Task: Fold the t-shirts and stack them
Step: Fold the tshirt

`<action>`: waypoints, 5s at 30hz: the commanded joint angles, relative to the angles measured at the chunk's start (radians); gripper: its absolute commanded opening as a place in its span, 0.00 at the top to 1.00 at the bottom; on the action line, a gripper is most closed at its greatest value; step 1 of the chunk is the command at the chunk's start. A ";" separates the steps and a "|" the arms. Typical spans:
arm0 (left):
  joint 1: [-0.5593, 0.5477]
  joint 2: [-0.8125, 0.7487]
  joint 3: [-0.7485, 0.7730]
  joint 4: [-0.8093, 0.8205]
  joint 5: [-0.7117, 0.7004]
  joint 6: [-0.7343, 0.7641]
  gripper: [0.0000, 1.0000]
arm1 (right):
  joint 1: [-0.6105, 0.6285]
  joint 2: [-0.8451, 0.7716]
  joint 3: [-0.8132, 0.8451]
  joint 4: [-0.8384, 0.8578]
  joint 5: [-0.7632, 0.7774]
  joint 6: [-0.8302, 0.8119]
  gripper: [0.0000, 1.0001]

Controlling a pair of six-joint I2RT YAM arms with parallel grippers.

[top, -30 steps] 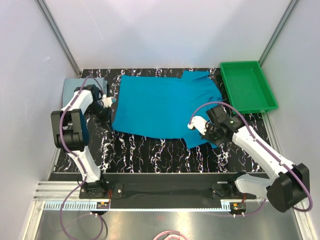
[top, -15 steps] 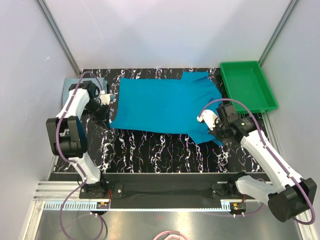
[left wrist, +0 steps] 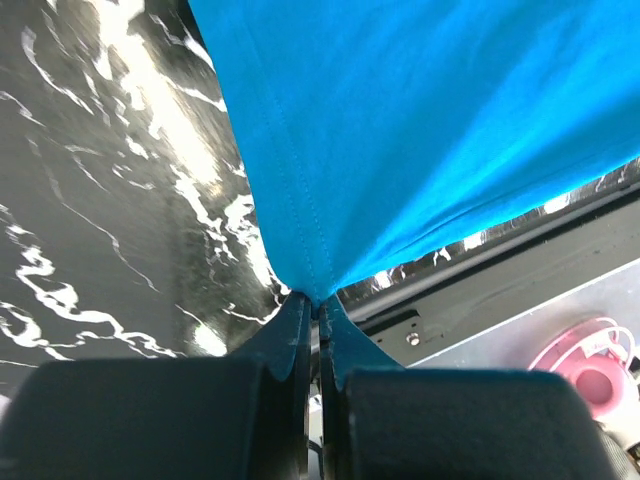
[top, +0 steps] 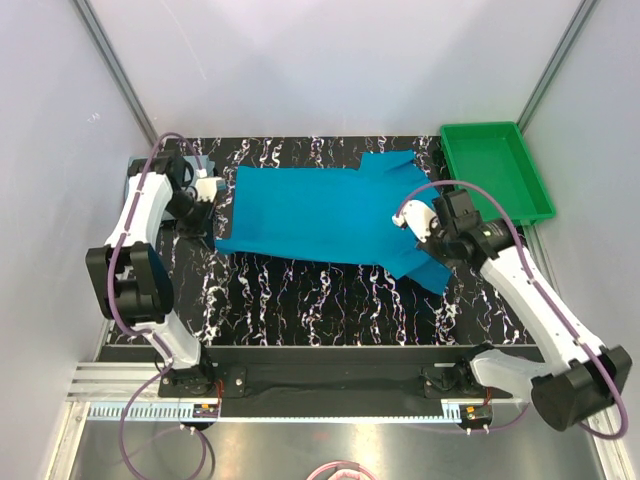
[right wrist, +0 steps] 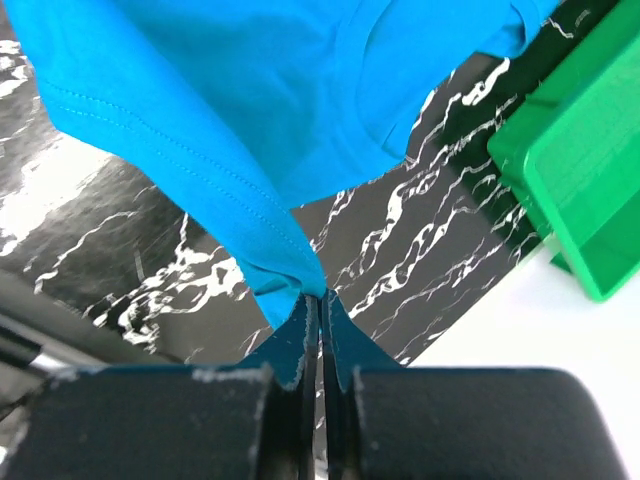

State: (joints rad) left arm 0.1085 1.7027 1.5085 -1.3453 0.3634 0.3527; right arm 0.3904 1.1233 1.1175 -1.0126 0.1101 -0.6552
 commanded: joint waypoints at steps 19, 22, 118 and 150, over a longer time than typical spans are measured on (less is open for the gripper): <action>0.007 0.377 0.422 -0.164 -0.040 0.038 1.00 | -0.114 0.426 0.300 0.270 0.027 -0.192 1.00; 0.005 0.437 0.493 -0.186 -0.041 0.037 1.00 | -0.124 0.478 0.337 0.281 0.019 -0.207 1.00; -0.202 0.545 0.410 0.064 -0.103 -0.127 0.22 | -0.555 0.837 0.245 -0.267 -0.911 0.333 0.39; -0.204 0.568 0.397 0.063 -0.121 -0.123 0.22 | -0.581 0.961 0.317 -0.024 -0.737 0.425 0.67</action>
State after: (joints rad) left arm -0.0971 2.2726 1.8923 -1.2812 0.2661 0.2279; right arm -0.1856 2.0819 1.3983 -1.0424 -0.6125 -0.2272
